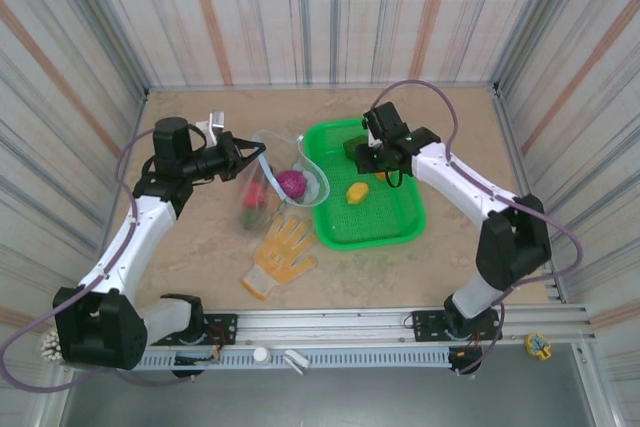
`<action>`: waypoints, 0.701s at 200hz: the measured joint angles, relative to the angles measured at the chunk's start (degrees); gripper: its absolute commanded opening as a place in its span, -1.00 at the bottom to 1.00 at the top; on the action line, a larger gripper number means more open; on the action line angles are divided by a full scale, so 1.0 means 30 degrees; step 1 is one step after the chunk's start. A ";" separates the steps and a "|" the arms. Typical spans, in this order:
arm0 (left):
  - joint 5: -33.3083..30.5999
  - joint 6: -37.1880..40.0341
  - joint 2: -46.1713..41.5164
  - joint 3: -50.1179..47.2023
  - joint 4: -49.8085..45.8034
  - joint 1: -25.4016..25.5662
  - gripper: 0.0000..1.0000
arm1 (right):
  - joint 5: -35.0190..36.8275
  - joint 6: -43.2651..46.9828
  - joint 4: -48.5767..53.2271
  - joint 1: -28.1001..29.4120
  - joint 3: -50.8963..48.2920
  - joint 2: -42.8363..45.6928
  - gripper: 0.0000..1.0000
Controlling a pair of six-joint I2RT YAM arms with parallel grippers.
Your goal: Place the food in the zip-top bag and seal the zipper
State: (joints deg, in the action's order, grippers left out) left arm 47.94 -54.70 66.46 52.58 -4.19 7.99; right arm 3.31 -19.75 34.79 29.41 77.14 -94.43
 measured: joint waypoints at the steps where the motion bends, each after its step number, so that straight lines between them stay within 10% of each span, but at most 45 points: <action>1: 0.0000 0.0000 -0.0007 0.0000 -0.0007 0.0000 -1.00 | 0.0102 -0.0015 -0.0007 -0.0029 0.0095 -0.0146 0.33; 16: -0.0007 0.0007 -0.0015 0.0000 -0.0080 0.0000 -1.00 | 0.0707 0.0066 -0.0022 -0.0189 0.1195 -0.1734 0.52; 22: -0.0015 0.0007 -0.0015 0.0000 -0.0102 0.0000 -1.00 | 0.1035 0.0153 0.0022 -0.0219 0.1814 -0.2506 1.00; 140: -0.0131 0.0007 -0.0015 -0.0007 -0.0080 0.0000 -1.00 | 0.3963 0.1304 0.2251 -0.0189 1.0273 -1.1511 0.98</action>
State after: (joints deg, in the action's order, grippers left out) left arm 47.55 -54.68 66.41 52.56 -4.43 7.99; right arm 15.20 -15.84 41.54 28.84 107.96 -128.97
